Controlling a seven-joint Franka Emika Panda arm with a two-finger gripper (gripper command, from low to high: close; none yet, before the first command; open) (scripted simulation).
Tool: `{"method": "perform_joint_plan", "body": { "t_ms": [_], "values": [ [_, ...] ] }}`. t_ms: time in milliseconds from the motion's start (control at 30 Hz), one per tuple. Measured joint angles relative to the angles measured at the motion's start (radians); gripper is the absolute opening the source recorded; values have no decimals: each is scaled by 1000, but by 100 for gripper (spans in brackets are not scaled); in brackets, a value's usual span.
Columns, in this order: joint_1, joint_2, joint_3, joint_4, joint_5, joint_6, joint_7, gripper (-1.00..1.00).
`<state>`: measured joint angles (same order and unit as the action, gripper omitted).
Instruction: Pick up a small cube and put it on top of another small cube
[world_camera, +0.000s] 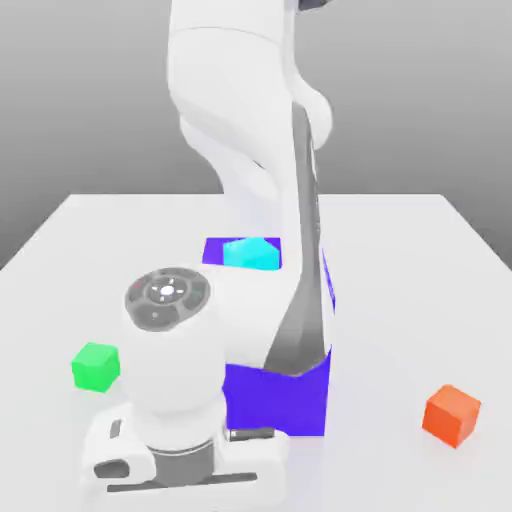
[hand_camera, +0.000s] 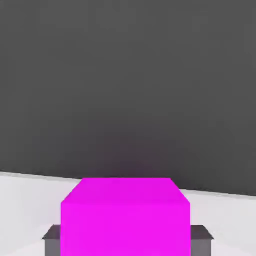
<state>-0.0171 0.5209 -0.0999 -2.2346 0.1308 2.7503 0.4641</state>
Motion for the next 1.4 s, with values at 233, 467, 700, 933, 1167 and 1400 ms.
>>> {"method": "perform_joint_plan", "body": {
  "t_ms": [233,467,700,933,1167,1400],
  "values": [
    [8,-143,-28,-43,-25,-101,14,-100],
    [-94,-304,-95,-209,9,-103,-70,-100],
    [-204,-470,-187,-383,-39,-90,-98,-100],
    [-357,-643,-228,-558,-194,-76,-51,-100],
    [-379,-526,-246,-609,-131,88,-117,-100],
    [-400,-455,-207,-605,-42,150,-180,100]
  ]
}}
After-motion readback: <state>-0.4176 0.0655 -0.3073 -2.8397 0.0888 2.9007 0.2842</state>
